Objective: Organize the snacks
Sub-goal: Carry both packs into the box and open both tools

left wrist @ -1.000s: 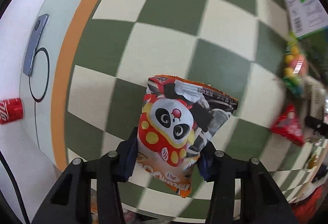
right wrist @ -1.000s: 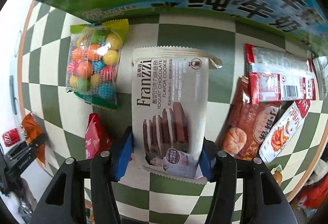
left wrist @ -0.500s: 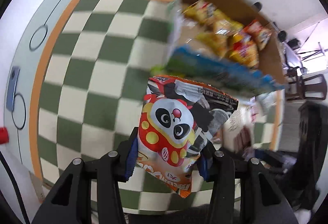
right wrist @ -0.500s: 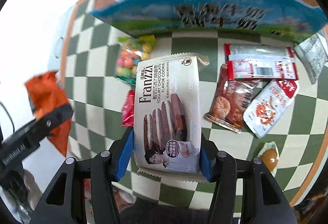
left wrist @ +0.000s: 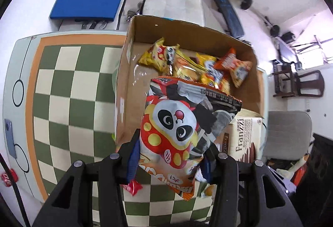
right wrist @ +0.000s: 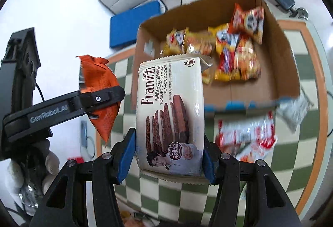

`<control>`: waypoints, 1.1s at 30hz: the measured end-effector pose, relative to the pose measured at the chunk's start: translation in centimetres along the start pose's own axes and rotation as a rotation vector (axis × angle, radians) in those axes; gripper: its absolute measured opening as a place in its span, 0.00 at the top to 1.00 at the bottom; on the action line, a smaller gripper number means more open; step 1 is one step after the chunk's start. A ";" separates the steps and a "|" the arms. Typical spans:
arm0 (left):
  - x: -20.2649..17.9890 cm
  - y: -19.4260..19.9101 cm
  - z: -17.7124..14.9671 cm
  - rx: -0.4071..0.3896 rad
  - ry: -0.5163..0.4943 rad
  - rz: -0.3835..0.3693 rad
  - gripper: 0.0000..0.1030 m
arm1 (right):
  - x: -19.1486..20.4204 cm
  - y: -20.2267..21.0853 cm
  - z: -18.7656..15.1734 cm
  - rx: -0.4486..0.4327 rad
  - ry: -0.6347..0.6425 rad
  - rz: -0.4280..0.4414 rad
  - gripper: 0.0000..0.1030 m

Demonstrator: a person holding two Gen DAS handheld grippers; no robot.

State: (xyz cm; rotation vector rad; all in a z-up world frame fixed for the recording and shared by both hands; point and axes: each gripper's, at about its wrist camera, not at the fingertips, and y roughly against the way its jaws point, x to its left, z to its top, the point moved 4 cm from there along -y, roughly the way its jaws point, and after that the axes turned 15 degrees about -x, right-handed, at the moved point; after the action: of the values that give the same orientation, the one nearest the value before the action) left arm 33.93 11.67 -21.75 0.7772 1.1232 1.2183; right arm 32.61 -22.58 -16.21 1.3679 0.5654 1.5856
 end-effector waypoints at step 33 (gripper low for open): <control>2.4 -10.3 0.5 0.237 0.008 0.081 0.16 | -2.2 -16.6 3.3 0.211 0.067 -0.158 0.09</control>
State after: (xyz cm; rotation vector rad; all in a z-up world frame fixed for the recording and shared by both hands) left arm 37.60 11.84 -31.68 1.0062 1.2675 1.1684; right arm 41.30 -17.58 -30.00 1.3909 0.8805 1.4796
